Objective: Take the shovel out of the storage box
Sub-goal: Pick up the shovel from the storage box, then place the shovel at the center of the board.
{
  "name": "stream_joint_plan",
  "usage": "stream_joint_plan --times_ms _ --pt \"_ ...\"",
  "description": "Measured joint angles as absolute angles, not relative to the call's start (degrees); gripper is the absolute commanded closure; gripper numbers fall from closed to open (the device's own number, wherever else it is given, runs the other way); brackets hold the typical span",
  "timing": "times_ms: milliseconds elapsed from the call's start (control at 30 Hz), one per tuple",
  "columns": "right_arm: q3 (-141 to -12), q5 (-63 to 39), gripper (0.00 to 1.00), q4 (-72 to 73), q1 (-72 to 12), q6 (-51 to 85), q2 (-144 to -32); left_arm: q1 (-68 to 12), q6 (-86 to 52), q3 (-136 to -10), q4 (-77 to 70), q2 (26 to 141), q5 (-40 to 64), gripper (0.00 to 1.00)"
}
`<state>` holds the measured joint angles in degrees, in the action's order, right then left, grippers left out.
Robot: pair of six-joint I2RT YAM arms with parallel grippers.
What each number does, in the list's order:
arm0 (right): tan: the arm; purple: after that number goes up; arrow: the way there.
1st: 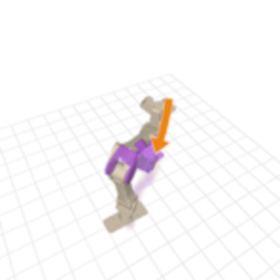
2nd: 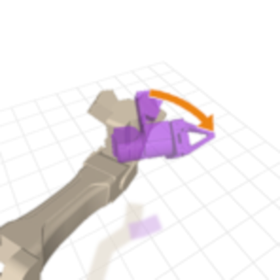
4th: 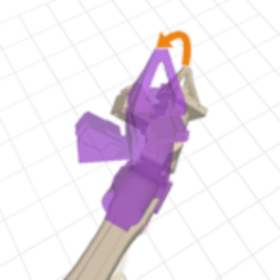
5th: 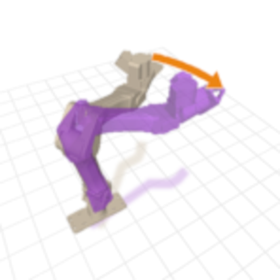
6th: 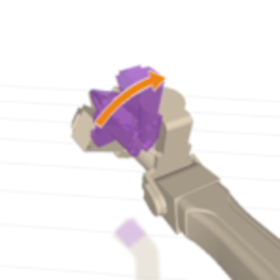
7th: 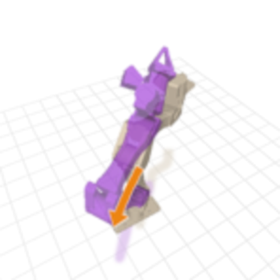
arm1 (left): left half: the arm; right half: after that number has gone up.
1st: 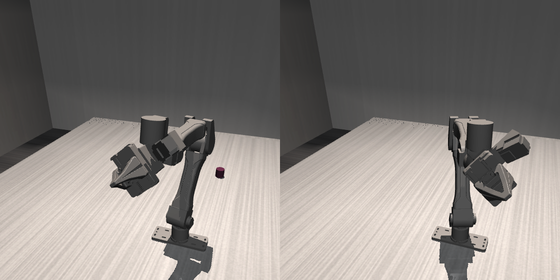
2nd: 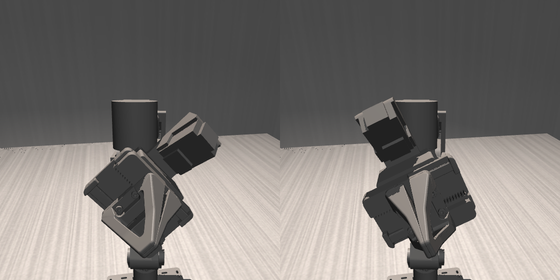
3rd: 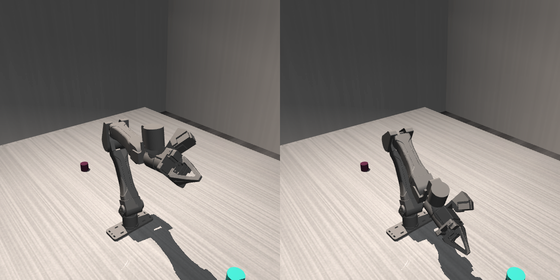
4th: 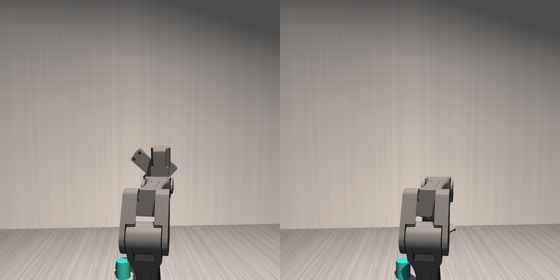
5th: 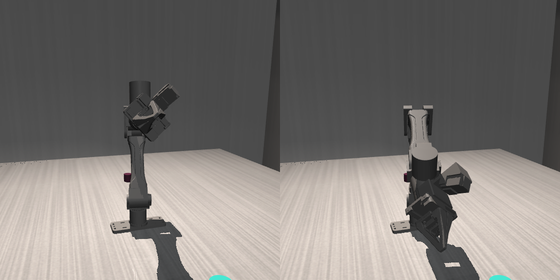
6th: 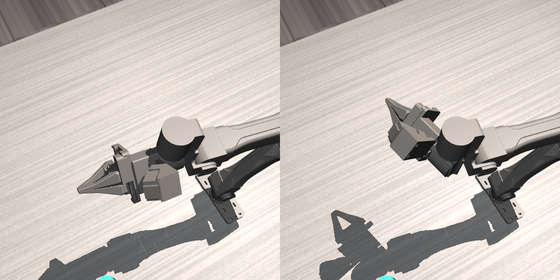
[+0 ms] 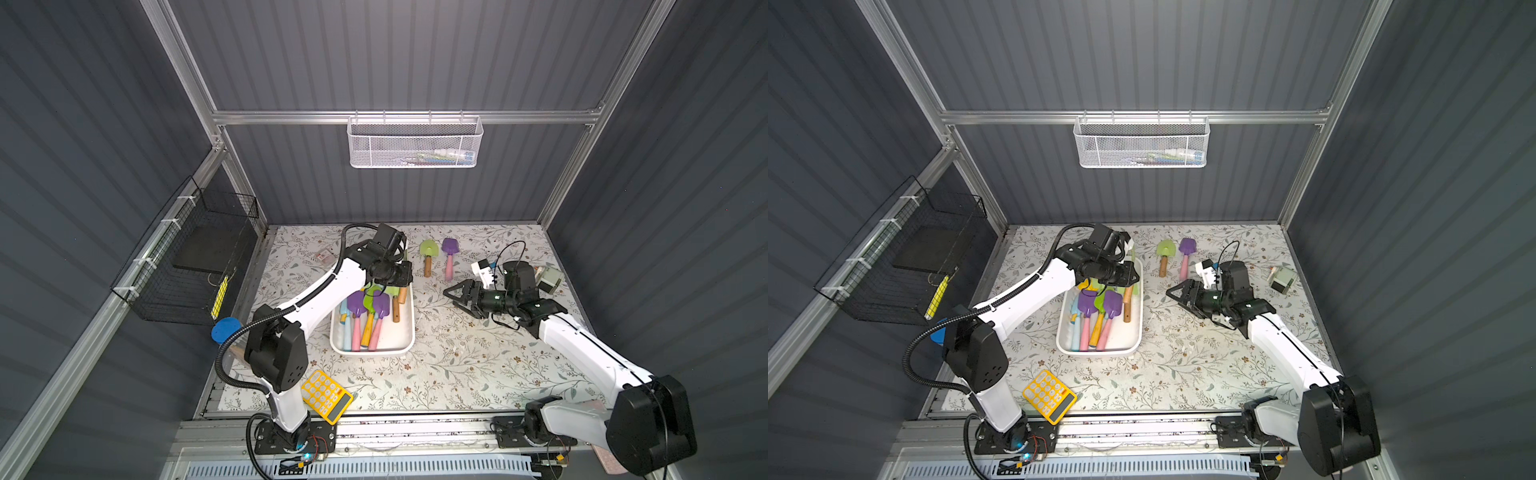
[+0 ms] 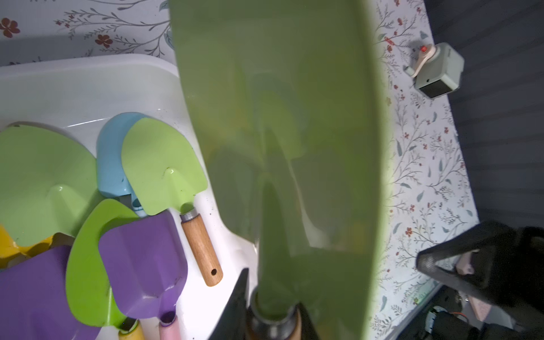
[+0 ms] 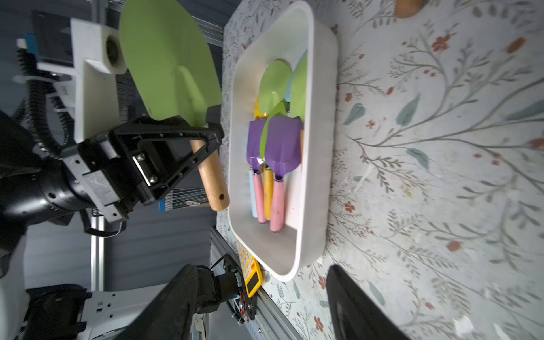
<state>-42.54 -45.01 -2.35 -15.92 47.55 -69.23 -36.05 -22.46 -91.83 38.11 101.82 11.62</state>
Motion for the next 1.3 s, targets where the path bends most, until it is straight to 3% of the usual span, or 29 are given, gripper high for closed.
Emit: stream_joint_plan --times_ms 167,367,700,933,1300 --pt "-41.71 -48.05 0.29 6.92 -20.67 51.2 -70.87 -34.98 -24.51 -90.5 34.28 100.9 18.81 1.0" --pt "-49.82 -43.33 0.29 2.87 -28.34 46.94 -75.81 -34.87 -27.29 -87.0 29.26 98.04 26.52 1.0" --pt "-52.58 -37.04 0.33 -1.19 -31.14 43.27 -79.31 -34.89 -31.53 -84.53 25.19 96.86 31.22 1.0" --pt "-51.42 -37.04 0.45 5.3 -31.66 44.16 -79.29 -34.89 -34.17 -82.13 21.8 96.31 32.88 1.0" --pt "-49.8 -39.09 0.78 13.78 -31.66 47.22 -81.97 -34.89 -35.66 -81.56 20.01 96.2 33.71 1.0"
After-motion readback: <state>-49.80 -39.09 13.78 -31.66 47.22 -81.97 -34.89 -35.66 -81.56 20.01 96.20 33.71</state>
